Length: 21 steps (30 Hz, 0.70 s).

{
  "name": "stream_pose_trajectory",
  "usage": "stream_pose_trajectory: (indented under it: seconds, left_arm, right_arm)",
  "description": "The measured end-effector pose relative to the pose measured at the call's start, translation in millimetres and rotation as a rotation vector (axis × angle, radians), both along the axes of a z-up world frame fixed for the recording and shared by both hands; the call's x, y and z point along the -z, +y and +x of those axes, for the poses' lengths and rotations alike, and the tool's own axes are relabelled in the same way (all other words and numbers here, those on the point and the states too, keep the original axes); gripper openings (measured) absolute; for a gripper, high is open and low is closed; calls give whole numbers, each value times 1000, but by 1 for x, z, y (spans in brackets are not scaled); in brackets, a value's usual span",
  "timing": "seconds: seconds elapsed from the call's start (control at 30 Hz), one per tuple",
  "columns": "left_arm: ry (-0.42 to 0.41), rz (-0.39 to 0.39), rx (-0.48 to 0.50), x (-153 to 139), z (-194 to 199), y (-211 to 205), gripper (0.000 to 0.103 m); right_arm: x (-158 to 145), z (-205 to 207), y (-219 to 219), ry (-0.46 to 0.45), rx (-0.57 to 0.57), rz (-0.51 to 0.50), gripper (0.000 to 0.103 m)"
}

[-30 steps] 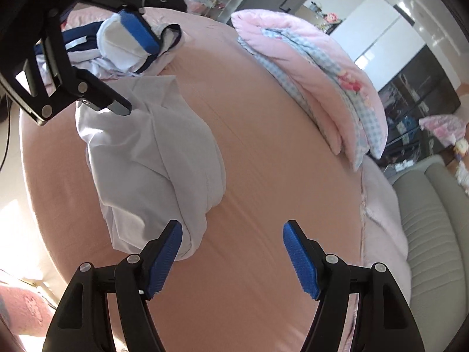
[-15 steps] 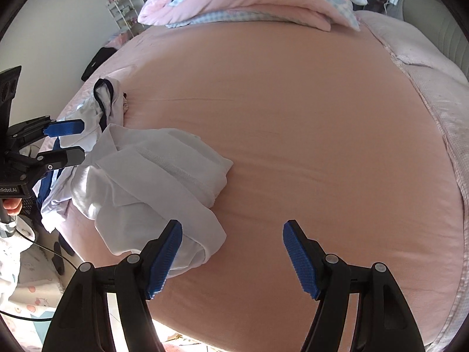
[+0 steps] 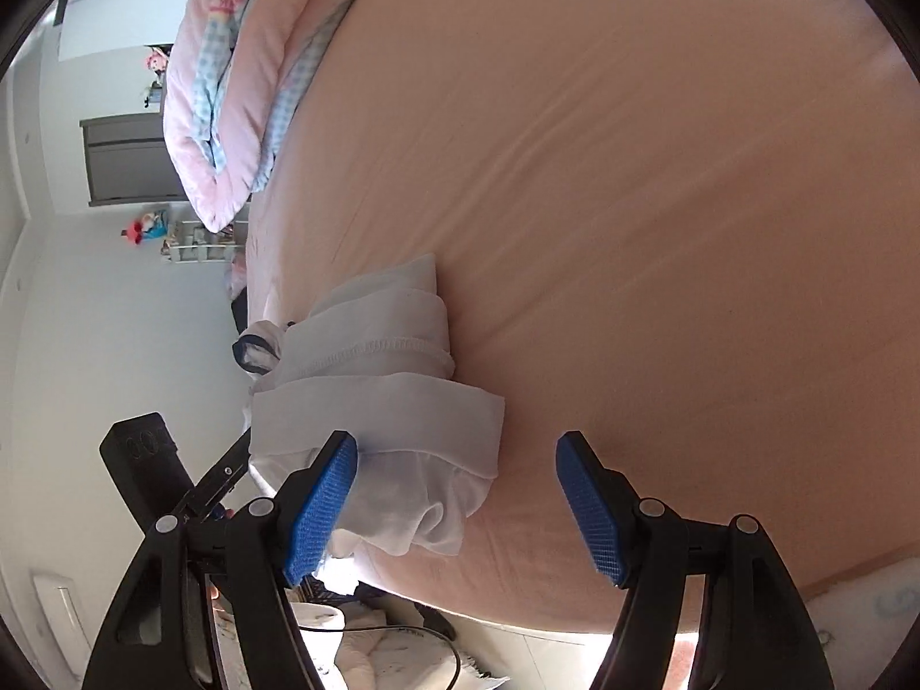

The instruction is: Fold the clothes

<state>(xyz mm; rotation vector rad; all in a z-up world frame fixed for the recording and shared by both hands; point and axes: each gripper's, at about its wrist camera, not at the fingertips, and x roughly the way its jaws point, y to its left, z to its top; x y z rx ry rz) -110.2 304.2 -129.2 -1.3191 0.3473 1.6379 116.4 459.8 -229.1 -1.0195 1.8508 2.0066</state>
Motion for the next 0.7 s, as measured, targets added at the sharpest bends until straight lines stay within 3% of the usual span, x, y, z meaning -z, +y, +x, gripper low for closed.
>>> stream_pose_trajectory:
  seconds: [0.13,0.53,0.63,0.7]
  left_arm:
    - [-42,26,-53,3,-6,-12,65]
    - [-198,140,-160,19,-10,-41,66]
    - [-245,172,-186,24,-11,-47,73]
    - [-282,216,-193,24,-12,-54,84]
  right_arm:
    - [-2,-3,-9,15,-5,22,72]
    - [21,-7,-22,150,111,-168,79]
    - [24,-15,-22,181,126,-182,80]
    - [26,-21,-22,204,133,-187,80]
